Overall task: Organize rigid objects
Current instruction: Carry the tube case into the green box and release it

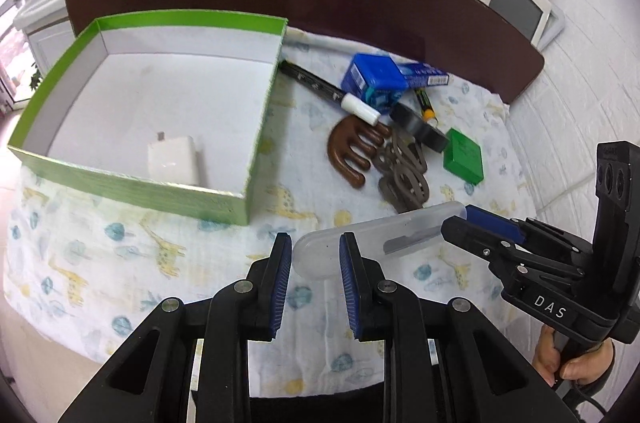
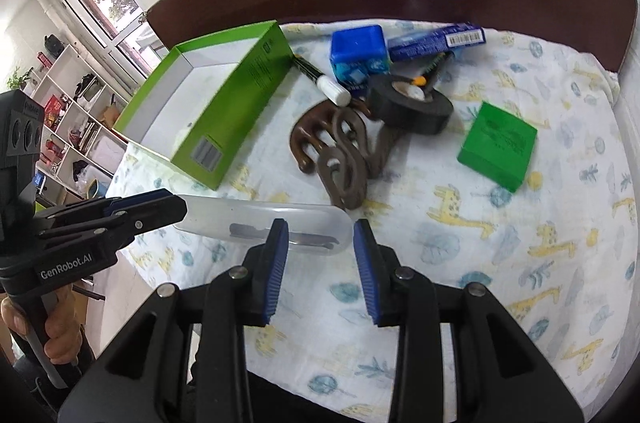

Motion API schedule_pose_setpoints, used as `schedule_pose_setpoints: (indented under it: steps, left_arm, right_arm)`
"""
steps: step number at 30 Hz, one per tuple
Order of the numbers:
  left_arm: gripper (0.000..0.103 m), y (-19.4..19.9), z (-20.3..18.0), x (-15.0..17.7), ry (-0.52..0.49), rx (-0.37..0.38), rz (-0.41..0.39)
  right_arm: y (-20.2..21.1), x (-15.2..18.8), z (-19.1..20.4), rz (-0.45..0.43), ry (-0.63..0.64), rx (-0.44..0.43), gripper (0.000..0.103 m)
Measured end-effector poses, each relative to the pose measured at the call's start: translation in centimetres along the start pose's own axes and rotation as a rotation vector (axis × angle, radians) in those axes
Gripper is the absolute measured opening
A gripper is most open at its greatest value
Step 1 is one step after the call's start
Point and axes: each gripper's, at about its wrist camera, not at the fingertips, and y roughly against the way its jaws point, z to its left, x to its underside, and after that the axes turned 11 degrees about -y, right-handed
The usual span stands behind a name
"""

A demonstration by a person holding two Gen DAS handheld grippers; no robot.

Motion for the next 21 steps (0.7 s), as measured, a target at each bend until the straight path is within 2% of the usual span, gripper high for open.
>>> schedule_pose_setpoints:
  steps: [6, 10, 15, 21]
  left_arm:
    - [0.023, 3.3, 4.0, -1.6, 0.011, -0.088, -0.107]
    - [0.023, 4.6, 7.2, -2.8, 0.021, -0.142, -0.149]
    - [0.023, 4.8, 10.7, -4.1, 0.024, -0.205, -0.175]
    - [0.023, 3.4, 14.1, -4.8, 0.030, -0.223, -0.173]
  right_arm:
    - [-1.5, -2.8, 5.0, -0.025, 0.062, -0.068, 0.034]
    - [-3.4, -4.6, 8.1, -0.014, 0.090, -0.107, 0.034]
    - [-6.7, -6.1, 11.3, 0.026, 0.111, -0.120, 0.034]
    - [-10.3, -7.2, 13.4, 0.077, 0.104, -0.110, 0.035]
